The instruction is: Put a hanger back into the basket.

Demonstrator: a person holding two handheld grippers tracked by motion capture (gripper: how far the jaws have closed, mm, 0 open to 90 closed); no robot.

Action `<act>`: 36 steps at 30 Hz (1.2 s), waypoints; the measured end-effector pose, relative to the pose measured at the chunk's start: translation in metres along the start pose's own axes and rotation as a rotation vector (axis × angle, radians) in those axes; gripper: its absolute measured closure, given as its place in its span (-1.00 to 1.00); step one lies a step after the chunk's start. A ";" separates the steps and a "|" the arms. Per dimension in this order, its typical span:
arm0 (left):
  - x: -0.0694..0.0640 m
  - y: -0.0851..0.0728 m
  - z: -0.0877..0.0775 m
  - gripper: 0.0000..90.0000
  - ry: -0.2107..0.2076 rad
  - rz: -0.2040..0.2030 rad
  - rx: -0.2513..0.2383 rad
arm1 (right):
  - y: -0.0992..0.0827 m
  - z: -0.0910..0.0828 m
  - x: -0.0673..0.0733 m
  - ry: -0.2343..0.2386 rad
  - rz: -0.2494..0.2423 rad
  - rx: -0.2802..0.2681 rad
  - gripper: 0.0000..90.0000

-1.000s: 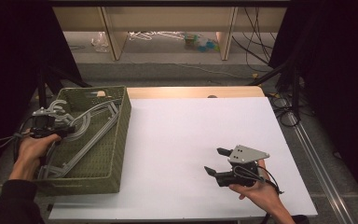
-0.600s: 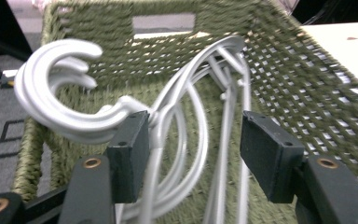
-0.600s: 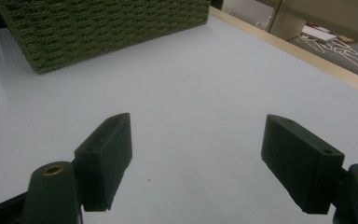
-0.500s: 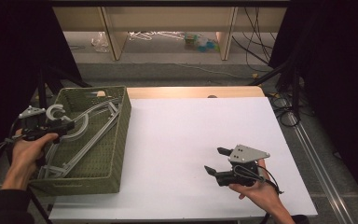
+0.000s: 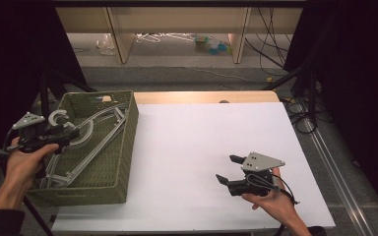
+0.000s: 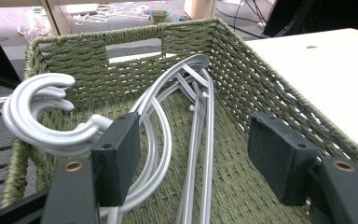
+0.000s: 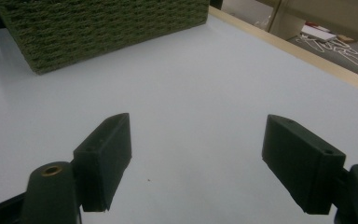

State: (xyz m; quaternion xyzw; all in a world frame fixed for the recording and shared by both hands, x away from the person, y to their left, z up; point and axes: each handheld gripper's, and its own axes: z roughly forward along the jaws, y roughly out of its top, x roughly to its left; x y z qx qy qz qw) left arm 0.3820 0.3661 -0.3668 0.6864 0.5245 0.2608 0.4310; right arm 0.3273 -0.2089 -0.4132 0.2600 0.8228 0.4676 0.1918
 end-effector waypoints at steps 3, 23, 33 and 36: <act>-0.003 0.000 -0.006 -0.27 -0.007 0.003 -0.014 | 0.000 0.001 0.000 -0.002 0.001 -0.007 -0.45; -0.057 0.006 -0.028 -0.37 -0.116 0.067 -0.071 | 0.000 0.001 0.001 -0.002 0.000 -0.003 -0.45; -0.106 -0.001 -0.020 -0.47 -0.226 0.135 -0.089 | -0.001 0.001 0.001 -0.004 0.004 -0.006 -0.46; -0.121 -0.003 -0.018 -0.48 -0.254 0.157 -0.101 | -0.001 0.001 0.001 -0.005 0.009 -0.002 -0.47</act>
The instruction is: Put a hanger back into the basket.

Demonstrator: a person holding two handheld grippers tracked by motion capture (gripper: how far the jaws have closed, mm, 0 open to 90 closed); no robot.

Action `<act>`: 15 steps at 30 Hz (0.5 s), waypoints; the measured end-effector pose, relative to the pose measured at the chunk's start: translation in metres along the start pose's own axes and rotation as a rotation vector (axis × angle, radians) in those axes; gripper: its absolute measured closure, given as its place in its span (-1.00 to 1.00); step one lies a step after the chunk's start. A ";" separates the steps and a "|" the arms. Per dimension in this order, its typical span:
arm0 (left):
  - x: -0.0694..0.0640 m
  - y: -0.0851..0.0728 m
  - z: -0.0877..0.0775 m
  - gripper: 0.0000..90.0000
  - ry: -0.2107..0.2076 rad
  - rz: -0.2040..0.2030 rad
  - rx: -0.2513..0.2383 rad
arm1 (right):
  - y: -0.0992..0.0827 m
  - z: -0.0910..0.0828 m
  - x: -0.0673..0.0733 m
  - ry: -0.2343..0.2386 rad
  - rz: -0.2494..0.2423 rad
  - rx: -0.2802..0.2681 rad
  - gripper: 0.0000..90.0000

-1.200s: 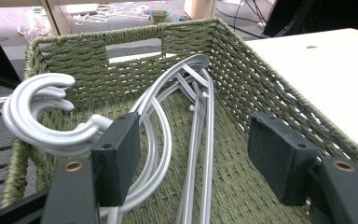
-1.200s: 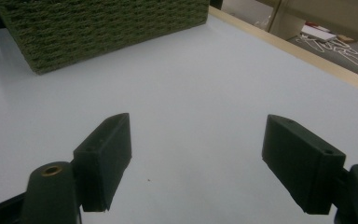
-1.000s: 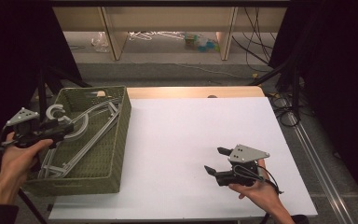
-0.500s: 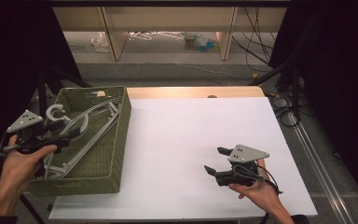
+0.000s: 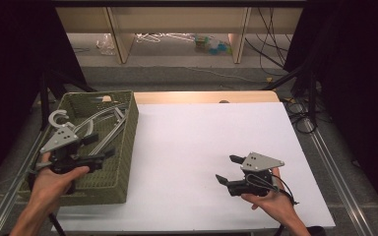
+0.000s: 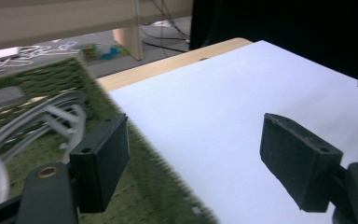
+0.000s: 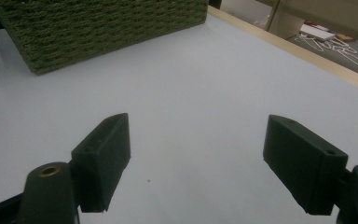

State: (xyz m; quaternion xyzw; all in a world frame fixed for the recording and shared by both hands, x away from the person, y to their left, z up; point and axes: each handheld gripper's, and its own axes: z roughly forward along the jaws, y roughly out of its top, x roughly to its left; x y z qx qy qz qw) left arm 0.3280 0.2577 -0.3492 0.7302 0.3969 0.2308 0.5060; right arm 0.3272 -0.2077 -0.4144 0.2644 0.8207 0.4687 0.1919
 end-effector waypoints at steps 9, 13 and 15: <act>-0.037 -0.008 0.020 -0.50 -0.100 0.023 -0.004 | 0.000 0.000 0.001 0.010 0.013 0.002 -0.50; -0.053 -0.014 0.027 -0.52 -0.145 0.021 -0.008 | 0.000 0.000 0.000 -0.002 0.021 -0.008 -0.57; -0.059 -0.017 0.031 -0.54 -0.161 0.026 -0.002 | -0.001 0.000 0.000 -0.002 0.015 -0.011 -0.56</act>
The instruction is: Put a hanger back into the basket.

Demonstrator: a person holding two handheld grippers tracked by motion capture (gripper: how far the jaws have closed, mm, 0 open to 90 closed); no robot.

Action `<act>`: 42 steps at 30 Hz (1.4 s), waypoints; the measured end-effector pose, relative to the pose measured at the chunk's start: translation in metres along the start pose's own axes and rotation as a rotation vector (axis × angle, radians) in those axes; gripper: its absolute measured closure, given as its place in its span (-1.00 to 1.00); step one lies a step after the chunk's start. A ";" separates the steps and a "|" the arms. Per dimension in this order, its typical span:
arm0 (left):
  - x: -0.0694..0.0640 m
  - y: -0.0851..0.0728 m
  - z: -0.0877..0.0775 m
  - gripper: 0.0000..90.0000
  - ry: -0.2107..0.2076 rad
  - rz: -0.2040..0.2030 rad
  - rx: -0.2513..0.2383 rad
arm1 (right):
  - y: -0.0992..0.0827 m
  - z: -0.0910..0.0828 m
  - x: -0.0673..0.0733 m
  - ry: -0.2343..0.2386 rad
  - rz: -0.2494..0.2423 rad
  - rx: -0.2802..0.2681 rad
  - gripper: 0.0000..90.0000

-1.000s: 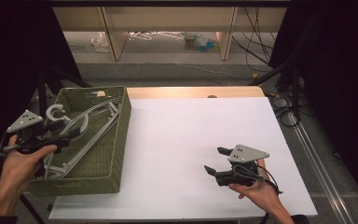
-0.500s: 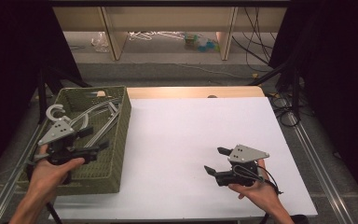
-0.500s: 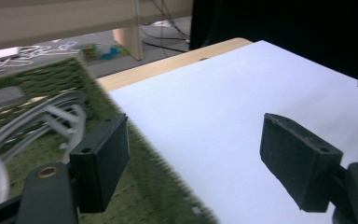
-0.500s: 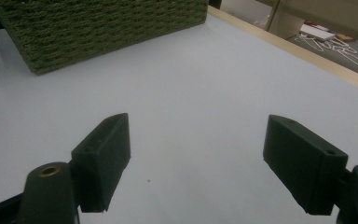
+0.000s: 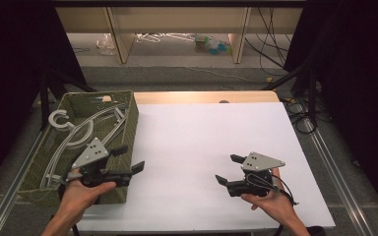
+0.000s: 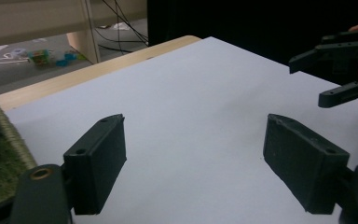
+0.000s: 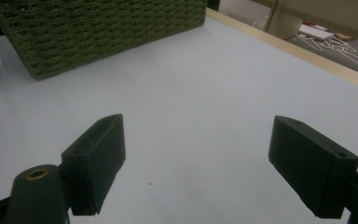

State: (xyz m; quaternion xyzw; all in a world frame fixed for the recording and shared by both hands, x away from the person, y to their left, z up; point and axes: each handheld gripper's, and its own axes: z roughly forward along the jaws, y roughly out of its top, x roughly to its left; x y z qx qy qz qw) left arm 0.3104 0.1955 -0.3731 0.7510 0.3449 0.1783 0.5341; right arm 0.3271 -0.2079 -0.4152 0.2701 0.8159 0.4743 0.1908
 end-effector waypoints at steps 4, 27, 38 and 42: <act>-0.010 -0.006 0.008 -0.56 -0.018 0.002 0.004 | -0.001 0.002 0.002 0.019 0.014 0.001 -0.57; -0.040 -0.048 0.022 -0.62 -0.075 0.025 -0.022 | -0.012 0.001 0.014 0.062 0.007 -0.030 -0.63; -0.050 -0.061 0.021 -0.61 -0.065 0.035 0.002 | -0.024 -0.009 0.028 0.062 0.026 0.004 -0.63; -0.051 -0.061 0.019 -0.62 -0.061 0.044 -0.005 | -0.027 -0.011 0.033 0.082 0.025 -0.002 -0.63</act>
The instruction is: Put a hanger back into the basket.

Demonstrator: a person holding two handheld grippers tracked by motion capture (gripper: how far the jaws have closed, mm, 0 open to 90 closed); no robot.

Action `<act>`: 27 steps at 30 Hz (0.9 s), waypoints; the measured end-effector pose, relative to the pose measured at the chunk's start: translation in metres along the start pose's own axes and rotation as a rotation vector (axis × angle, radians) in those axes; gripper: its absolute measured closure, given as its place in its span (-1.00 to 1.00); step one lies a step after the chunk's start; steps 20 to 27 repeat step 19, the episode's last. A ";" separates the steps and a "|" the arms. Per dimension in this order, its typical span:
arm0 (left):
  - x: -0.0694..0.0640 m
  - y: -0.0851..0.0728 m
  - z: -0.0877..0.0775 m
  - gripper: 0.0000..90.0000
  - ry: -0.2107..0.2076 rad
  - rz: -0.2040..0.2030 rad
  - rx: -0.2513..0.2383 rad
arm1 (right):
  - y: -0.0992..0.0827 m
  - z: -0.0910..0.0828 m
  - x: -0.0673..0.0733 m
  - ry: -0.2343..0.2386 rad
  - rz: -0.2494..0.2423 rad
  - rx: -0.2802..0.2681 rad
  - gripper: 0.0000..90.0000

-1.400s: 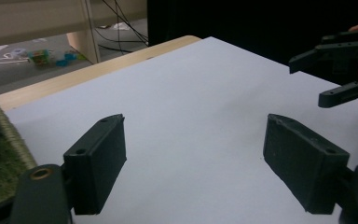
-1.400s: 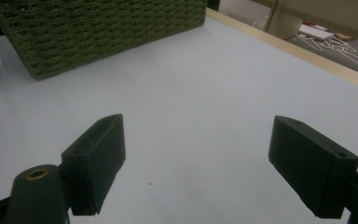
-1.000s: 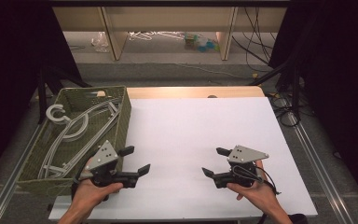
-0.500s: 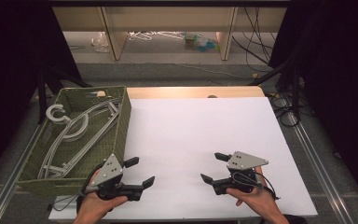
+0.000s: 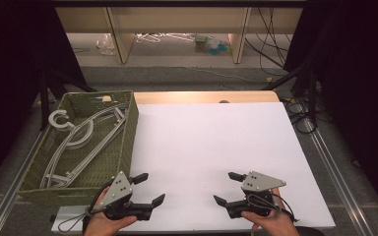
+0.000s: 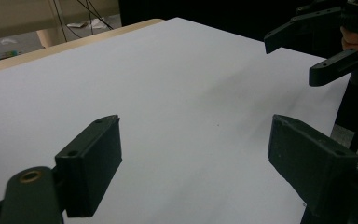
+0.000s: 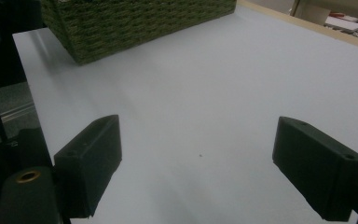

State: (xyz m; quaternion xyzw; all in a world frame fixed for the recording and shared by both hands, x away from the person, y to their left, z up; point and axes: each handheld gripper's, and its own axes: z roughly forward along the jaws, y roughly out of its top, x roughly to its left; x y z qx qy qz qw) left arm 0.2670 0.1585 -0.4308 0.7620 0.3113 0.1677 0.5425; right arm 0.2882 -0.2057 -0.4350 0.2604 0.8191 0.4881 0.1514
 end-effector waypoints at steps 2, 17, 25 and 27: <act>0.000 0.000 0.000 -0.62 0.002 0.001 0.003 | 0.000 0.001 0.001 0.006 0.006 0.010 -0.63; 0.004 -0.001 0.001 -0.61 0.007 -0.013 -0.005 | 0.001 0.001 0.000 0.001 0.014 0.002 -0.63; 0.004 -0.001 0.001 -0.61 0.011 -0.012 0.003 | 0.001 0.001 0.000 0.002 0.011 0.006 -0.63; 0.004 -0.001 0.001 -0.61 0.011 -0.012 0.003 | 0.001 0.001 0.000 0.002 0.011 0.006 -0.63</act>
